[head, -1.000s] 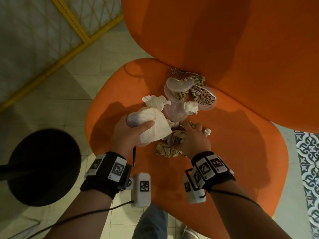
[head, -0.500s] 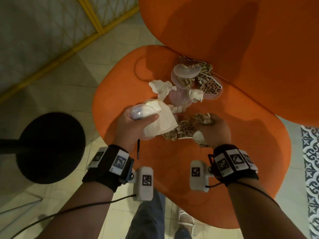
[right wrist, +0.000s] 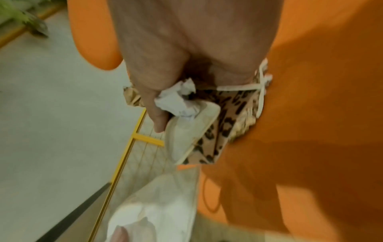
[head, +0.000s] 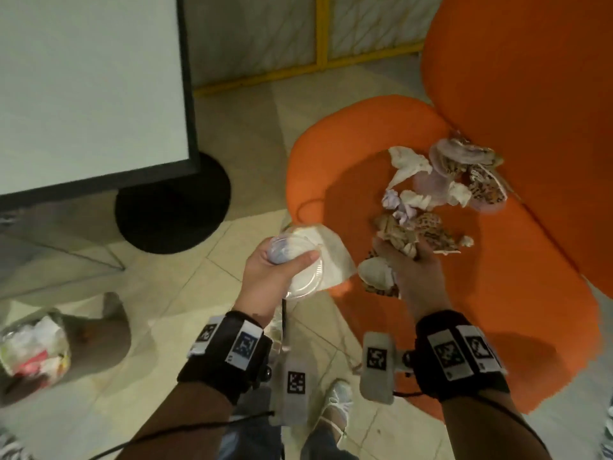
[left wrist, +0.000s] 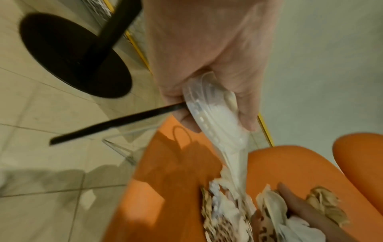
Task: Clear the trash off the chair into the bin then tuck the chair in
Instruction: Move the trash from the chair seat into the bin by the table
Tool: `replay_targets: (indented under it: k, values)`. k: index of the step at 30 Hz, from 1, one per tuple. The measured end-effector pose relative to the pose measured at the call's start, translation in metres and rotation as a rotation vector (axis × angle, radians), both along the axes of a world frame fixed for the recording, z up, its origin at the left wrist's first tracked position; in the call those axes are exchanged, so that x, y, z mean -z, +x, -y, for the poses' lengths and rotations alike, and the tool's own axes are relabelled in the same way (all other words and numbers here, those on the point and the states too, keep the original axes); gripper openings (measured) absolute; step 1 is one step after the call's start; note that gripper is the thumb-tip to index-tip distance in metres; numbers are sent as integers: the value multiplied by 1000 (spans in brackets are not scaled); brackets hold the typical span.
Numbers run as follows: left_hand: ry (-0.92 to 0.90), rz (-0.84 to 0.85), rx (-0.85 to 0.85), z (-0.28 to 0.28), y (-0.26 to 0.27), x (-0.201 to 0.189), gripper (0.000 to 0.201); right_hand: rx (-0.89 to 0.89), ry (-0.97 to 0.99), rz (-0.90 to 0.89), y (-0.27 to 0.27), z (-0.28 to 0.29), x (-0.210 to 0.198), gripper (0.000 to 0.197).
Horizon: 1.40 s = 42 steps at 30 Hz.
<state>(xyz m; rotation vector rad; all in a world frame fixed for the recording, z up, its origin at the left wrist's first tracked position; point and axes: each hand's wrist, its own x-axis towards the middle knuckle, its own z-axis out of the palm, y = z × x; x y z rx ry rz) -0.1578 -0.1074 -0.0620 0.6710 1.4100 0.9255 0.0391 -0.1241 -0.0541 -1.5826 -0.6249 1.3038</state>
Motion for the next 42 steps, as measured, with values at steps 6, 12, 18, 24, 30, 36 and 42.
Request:
replay_targets:
  k: [6, 12, 18, 24, 30, 36, 42]
  values:
    - [-46, -68, -289, 54, -148, 7, 47, -298, -15, 57, -154, 1, 16, 18]
    - [-142, -111, -621, 125, -325, 25, 39, -642, -245, -71, -349, 8, 49, 19]
    - [-198, -205, -863, 180, -510, 72, 26, -846, -286, 27, -560, 28, 100, 30]
    - [-440, -446, -857, 196, -653, 162, 49, -865, -259, 171, -716, 41, 171, 31]
    - [-597, -635, -587, 169, -712, 227, 49, -872, -275, 382, -784, 48, 250, 65]
    - [-524, -766, -513, 142, -727, 263, 32, -968, -46, 509, -796, 62, 285, 55]
    - [-353, -729, -340, 124, -702, 290, 66, -1233, 232, 711, -791, 74, 305, 43]
